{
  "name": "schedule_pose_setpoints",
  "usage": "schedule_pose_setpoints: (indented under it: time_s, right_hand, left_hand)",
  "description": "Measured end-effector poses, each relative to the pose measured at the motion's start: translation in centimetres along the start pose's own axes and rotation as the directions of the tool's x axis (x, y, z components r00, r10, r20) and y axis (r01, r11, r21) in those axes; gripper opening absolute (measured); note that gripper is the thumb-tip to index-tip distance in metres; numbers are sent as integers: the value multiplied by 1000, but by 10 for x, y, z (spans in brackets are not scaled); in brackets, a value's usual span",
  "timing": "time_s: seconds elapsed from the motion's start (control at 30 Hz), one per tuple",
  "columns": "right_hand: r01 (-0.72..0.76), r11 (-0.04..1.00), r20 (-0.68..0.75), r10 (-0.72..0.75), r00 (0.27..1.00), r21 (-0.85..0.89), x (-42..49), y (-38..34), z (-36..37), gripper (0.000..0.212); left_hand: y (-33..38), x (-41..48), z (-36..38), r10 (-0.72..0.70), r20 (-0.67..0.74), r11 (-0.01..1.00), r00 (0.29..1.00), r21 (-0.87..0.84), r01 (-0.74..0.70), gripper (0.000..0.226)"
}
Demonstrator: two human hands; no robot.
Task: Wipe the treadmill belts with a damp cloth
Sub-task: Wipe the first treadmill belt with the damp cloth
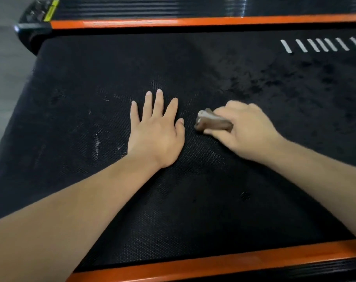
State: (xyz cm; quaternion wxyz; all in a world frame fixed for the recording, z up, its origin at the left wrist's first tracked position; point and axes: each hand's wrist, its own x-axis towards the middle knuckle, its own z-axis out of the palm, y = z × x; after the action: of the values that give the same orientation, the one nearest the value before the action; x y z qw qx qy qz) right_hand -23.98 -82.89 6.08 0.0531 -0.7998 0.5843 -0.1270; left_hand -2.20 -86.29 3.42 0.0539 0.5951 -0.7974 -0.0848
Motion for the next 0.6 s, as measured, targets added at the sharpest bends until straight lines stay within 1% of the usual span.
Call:
schedule_pose_setpoints:
  time_s: [0.03,0.07,0.1,0.13,0.17,0.2,0.23,0.3,0.33,0.37,0.4,0.43,0.5,0.53,0.57,0.6]
  right_hand:
    - [-10,999,-36,8,999,-52,13,12,-4,37]
    - [-88,993,-80,82,993,-75,29,25,-7,34]
    - [-204,977,-102,197,975,-58,42,33,-11,32]
    - [-284,958,-123,278,953,-39,50,37,-10,31]
    - [-296,955,-141,289,947,-34,50,33,-5,31]
    - [-251,967,-148,243,959,-38,45,23,1,32]
    - [-174,984,-135,169,976,-28,36,10,6,33]
    - [-58,997,-54,60,997,47,17,-7,8,37]
    - [-21,999,-25,21,999,26,16,-3,6,38]
    - [6,999,-31,-8,999,-44,24,5,4,38]
    - [-10,995,-74,2,997,-99,40,18,3,38]
    - [-107,988,-121,94,988,-108,58,32,-1,40]
    - [-332,941,-181,316,931,-68,83,50,-6,39]
    - [-349,935,-200,331,922,-63,87,50,-2,37]
    - [-310,947,-203,290,935,-78,84,43,3,35]
    - [-228,970,-181,211,960,-78,77,34,8,34]
  left_hand:
    - [0,0,-1,-1,5,1000,1000,2,1,61]
    - [0,1,-1,-1,9,1000,1000,2,1,61]
    - [0,0,-1,-2,13,1000,1000,0,2,61]
    - [0,0,-1,-3,12,1000,1000,-1,3,61]
    - [1,0,-2,-3,9,1000,1000,0,3,61]
    - [1,0,-1,-3,5,1000,1000,2,3,61]
    - [1,0,-1,-5,1,1000,1000,4,5,61]
    - [1,1,-1,-7,-4,1000,1000,3,7,61]
    - [1,1,-1,-6,-4,1000,1000,1,6,61]
    - [1,0,0,-6,-4,1000,1000,1,6,62]
    - [1,1,-1,-3,-3,1000,1000,0,3,62]
    - [2,0,-1,-2,2,1000,1000,0,2,62]
    - [2,0,-2,-3,11,1000,1000,3,2,62]
    - [2,0,-2,-2,12,1000,1000,4,2,62]
    - [2,0,-1,-1,11,1000,1000,5,1,62]
    - [2,1,-1,-1,8,1000,1000,8,1,62]
